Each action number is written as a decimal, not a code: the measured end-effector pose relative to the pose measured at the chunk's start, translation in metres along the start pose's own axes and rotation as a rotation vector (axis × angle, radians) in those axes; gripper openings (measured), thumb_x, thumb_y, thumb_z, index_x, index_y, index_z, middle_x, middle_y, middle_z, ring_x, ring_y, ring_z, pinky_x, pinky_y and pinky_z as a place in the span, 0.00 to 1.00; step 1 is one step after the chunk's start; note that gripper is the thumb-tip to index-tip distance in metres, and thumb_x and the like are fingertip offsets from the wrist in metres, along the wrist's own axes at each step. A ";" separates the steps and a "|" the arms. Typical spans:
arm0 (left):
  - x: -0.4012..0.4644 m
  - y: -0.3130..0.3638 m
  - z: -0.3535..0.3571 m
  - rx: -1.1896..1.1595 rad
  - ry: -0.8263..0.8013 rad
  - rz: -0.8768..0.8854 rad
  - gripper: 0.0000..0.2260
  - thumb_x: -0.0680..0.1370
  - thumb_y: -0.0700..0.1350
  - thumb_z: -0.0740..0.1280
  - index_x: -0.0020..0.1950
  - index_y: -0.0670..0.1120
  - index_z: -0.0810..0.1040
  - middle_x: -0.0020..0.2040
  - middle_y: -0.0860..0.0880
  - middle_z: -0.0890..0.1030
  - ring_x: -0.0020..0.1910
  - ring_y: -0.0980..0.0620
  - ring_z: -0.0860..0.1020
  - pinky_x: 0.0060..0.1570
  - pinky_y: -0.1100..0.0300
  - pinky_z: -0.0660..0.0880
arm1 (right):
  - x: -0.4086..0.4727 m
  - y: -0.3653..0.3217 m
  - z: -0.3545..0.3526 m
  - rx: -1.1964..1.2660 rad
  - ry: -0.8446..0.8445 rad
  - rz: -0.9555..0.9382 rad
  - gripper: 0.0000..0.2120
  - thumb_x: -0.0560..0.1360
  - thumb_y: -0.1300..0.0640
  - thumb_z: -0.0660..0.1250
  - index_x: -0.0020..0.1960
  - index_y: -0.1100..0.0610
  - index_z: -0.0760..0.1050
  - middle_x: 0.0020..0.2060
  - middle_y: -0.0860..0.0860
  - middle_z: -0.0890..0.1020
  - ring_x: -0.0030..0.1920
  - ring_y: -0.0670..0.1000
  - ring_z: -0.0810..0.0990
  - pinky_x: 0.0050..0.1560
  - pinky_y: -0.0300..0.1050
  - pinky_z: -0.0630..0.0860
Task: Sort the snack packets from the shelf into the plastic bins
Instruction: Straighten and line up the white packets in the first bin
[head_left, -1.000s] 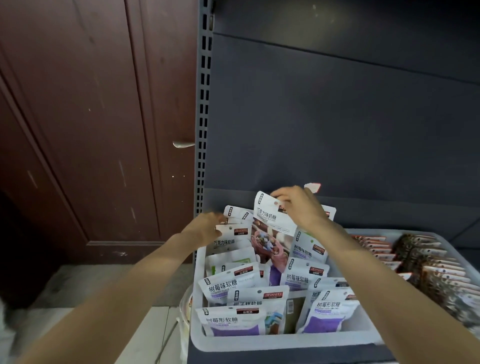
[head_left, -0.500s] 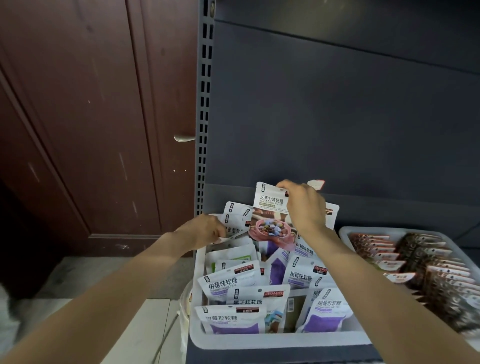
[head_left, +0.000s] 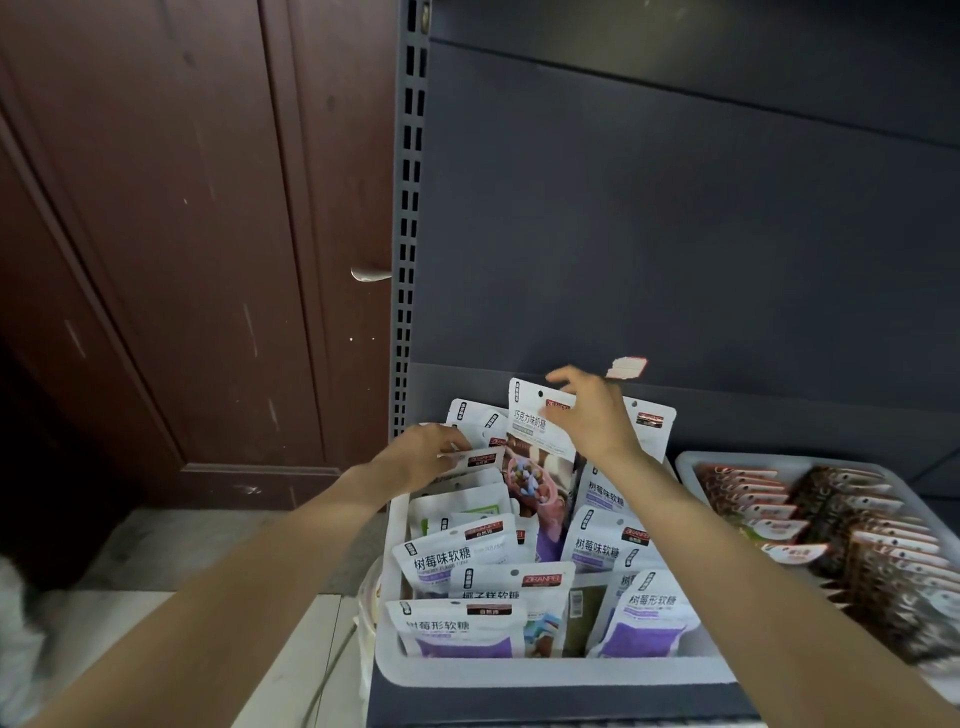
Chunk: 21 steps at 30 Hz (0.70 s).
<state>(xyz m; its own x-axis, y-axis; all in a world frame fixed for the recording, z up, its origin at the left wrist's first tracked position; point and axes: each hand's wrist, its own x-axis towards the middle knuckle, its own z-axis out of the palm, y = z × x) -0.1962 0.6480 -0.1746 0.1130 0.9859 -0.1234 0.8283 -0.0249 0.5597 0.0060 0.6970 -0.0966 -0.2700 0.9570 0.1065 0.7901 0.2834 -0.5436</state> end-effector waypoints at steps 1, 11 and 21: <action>0.000 0.001 0.001 0.011 -0.011 0.001 0.11 0.79 0.41 0.63 0.61 0.45 0.78 0.58 0.48 0.80 0.57 0.50 0.77 0.54 0.64 0.69 | -0.001 0.004 0.001 -0.060 -0.009 0.023 0.11 0.73 0.61 0.70 0.56 0.55 0.78 0.52 0.54 0.83 0.53 0.55 0.80 0.50 0.47 0.76; -0.012 0.004 -0.005 0.071 -0.089 0.078 0.11 0.77 0.35 0.64 0.56 0.45 0.82 0.55 0.50 0.82 0.55 0.54 0.79 0.53 0.69 0.69 | -0.001 0.000 0.014 -0.065 0.120 -0.167 0.08 0.76 0.59 0.67 0.54 0.53 0.80 0.48 0.51 0.84 0.49 0.54 0.81 0.42 0.43 0.73; -0.036 -0.014 -0.013 0.118 0.173 -0.073 0.09 0.75 0.36 0.66 0.48 0.49 0.80 0.44 0.51 0.81 0.46 0.51 0.80 0.49 0.53 0.78 | 0.009 -0.013 0.054 0.233 -0.136 -0.177 0.11 0.79 0.64 0.61 0.58 0.61 0.78 0.53 0.53 0.82 0.53 0.50 0.79 0.47 0.37 0.70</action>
<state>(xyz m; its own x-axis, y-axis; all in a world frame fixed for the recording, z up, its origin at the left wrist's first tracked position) -0.2193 0.6153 -0.1678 -0.0375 0.9992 -0.0121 0.8903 0.0389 0.4538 -0.0365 0.6988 -0.1332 -0.4757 0.8723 0.1131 0.5808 0.4081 -0.7044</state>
